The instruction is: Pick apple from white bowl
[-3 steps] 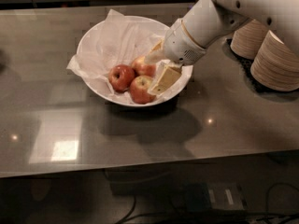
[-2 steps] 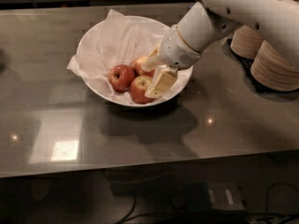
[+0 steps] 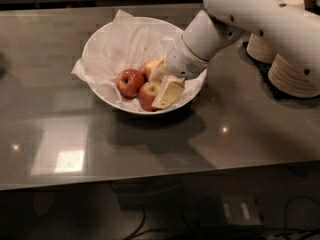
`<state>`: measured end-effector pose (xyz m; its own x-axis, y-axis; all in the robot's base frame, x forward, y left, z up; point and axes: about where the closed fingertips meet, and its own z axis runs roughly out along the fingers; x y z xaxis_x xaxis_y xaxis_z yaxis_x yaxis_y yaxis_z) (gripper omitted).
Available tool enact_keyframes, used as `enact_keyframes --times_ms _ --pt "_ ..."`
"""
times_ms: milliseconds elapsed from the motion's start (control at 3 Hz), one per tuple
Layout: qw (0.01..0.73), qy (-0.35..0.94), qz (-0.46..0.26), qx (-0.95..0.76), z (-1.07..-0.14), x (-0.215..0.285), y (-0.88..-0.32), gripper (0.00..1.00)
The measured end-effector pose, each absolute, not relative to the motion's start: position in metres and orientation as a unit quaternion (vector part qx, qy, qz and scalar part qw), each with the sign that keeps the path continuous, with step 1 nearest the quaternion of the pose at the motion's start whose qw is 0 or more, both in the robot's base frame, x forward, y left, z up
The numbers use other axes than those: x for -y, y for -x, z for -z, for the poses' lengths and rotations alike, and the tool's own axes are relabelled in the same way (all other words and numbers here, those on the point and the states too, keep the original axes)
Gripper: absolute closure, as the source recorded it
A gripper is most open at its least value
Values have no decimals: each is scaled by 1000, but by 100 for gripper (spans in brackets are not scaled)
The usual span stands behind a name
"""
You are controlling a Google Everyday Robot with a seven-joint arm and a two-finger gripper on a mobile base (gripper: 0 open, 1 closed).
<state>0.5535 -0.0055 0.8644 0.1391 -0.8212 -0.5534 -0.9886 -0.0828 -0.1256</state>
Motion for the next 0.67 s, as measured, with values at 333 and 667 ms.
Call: enact_keyframes --times_ms 333,667 --pt "238 715 -176 -634 -864 4 -554 56" --pt "235 714 -178 -635 -864 4 -554 54"
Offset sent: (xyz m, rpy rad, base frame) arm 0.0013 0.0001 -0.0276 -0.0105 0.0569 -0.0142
